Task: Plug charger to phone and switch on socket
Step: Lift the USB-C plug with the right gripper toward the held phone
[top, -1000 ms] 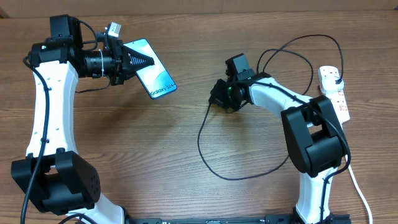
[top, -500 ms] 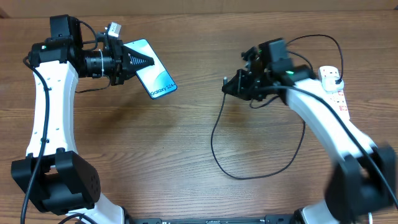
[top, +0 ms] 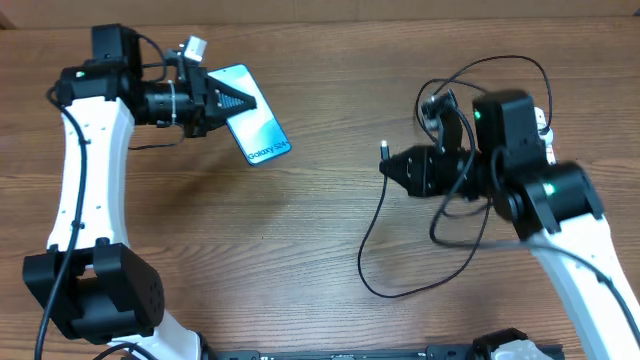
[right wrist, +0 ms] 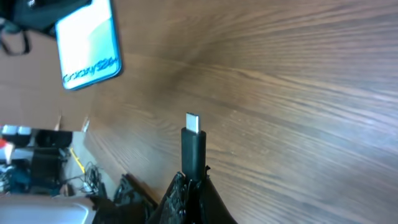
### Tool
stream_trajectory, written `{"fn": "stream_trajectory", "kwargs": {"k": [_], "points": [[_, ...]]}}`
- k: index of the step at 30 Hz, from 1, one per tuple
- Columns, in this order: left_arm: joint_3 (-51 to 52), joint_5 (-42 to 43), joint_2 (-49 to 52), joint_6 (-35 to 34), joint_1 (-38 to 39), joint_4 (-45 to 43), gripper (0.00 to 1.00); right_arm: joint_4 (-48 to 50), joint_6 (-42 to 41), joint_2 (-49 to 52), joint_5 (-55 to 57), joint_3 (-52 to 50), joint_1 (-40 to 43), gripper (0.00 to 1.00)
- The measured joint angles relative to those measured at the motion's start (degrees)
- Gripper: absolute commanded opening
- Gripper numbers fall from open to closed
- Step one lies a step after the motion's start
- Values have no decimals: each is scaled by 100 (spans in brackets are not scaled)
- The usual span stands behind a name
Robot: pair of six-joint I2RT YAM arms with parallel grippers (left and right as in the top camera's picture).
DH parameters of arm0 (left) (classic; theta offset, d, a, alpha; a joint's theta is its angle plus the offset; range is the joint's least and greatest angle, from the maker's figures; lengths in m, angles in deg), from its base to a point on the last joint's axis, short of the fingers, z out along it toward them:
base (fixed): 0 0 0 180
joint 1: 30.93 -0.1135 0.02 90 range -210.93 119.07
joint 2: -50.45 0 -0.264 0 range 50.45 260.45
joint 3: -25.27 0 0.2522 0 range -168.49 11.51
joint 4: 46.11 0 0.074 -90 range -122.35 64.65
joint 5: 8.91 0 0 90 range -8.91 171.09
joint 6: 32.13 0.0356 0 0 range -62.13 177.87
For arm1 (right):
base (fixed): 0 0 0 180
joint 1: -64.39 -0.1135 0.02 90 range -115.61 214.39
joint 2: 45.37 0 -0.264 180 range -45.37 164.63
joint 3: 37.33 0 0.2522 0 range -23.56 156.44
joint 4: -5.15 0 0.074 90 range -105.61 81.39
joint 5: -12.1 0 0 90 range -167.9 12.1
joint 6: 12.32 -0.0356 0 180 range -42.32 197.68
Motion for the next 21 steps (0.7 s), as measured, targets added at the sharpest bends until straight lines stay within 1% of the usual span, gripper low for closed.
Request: {"fn": "stream_trajectory", "kwargs": {"k": [6, 11, 15, 21], "points": [[0, 87, 0, 208, 210, 4, 4, 376, -35, -920, -313, -1128, -2, 4], [0, 142, 0, 330, 289, 2, 4, 564, -37, -1360, -704, -1784, 0, 4], [0, 142, 0, 431, 483, 0, 4, 542, -35, -1471, -859, -1991, -2, 4], [0, 35, 9, 494, 802, -26, 4, 608, 44, -1473, -938, -2006, -140, 4]]}}
